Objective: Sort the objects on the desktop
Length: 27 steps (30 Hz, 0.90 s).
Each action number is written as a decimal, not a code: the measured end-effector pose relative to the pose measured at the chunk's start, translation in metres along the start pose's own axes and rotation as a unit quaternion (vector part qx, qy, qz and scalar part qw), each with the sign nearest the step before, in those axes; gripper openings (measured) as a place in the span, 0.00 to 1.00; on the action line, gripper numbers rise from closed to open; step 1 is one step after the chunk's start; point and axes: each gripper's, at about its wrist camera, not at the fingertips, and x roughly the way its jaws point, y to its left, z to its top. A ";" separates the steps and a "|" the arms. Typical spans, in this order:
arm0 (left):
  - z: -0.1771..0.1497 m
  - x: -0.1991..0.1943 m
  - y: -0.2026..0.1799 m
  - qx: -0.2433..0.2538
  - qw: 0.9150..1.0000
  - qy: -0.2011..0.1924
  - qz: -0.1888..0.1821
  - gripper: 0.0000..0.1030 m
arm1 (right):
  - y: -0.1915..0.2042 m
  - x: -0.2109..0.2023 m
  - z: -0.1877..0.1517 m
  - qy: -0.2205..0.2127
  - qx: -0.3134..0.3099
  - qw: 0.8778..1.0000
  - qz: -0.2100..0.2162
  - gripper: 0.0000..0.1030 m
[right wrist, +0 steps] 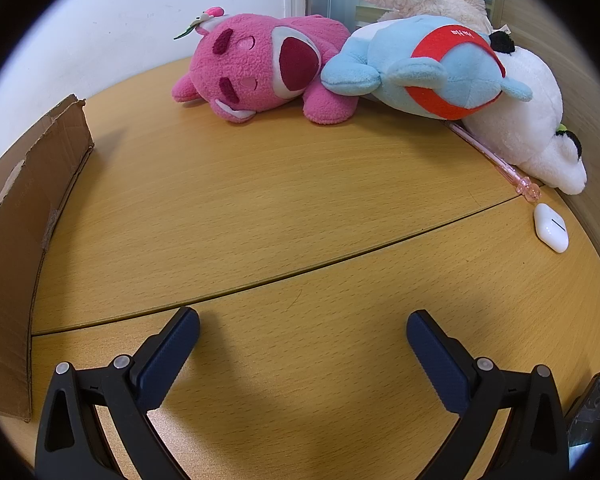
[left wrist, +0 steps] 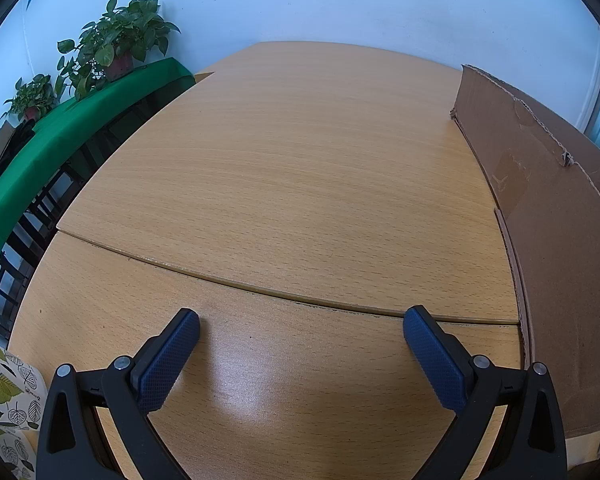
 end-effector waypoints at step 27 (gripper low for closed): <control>0.000 0.000 0.000 0.000 1.000 0.000 0.000 1.00 | 0.000 -0.008 -0.014 0.036 -0.047 0.998 0.034 1.00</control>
